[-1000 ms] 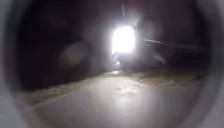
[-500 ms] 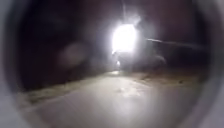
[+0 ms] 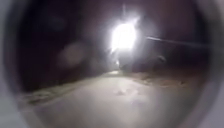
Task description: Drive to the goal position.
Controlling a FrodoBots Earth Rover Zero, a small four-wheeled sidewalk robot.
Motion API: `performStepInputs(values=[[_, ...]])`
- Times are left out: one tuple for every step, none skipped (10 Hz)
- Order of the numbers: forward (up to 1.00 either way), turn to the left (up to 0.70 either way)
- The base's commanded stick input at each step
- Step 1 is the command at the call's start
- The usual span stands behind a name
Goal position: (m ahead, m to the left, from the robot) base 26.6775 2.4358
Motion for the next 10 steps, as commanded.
performStepInputs(values=[[0.85, 0.00], [0.85, 0.00], [0.85, 0.00], [0.85, 0.00], [0.85, 0.00], [0.85, 0.00], [0.85, 0.00], [0.85, 0.00], [0.85, 0.00], [0.85, 0.00]])
